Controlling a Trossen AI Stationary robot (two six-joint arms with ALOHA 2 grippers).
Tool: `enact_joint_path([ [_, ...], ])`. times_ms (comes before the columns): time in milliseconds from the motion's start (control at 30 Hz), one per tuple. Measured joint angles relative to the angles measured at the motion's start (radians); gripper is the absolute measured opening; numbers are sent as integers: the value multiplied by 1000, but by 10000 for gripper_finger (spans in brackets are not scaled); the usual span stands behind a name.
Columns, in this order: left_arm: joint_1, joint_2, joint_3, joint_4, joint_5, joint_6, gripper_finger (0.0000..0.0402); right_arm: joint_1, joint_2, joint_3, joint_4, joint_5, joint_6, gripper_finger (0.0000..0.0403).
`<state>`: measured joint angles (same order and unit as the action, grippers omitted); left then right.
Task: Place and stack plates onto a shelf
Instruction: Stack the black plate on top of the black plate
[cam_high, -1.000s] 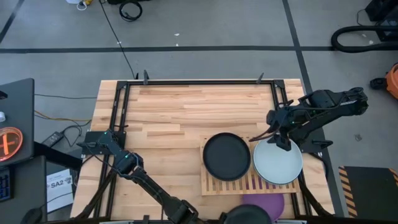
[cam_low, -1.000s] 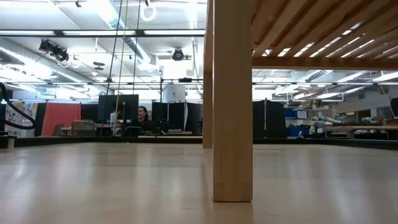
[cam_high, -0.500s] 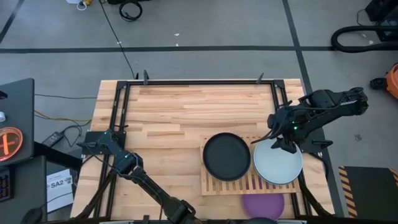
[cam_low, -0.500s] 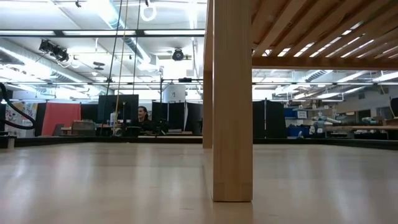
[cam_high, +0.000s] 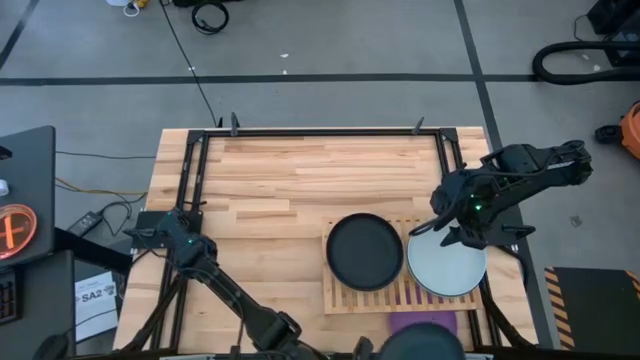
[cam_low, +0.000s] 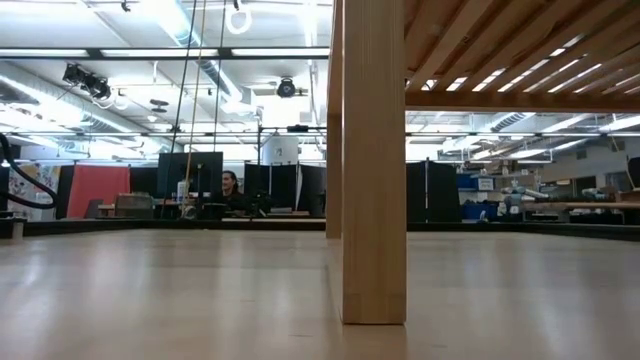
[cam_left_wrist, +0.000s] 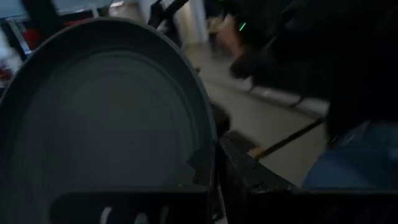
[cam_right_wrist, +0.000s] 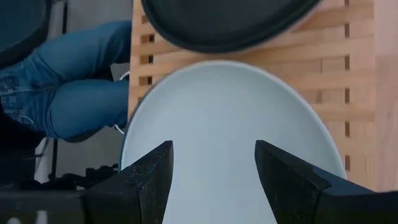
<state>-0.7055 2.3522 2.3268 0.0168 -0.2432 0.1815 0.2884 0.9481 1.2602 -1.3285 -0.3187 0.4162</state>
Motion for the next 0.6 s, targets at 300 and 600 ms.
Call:
enact_joint_path([
  [300,4,-123,0,-397,-279,78,16,0,0,0,102,27,2,232],
  [600,33,-197,0,-820,-591,77,16,-23,0,0,226,301,-1,232],
])
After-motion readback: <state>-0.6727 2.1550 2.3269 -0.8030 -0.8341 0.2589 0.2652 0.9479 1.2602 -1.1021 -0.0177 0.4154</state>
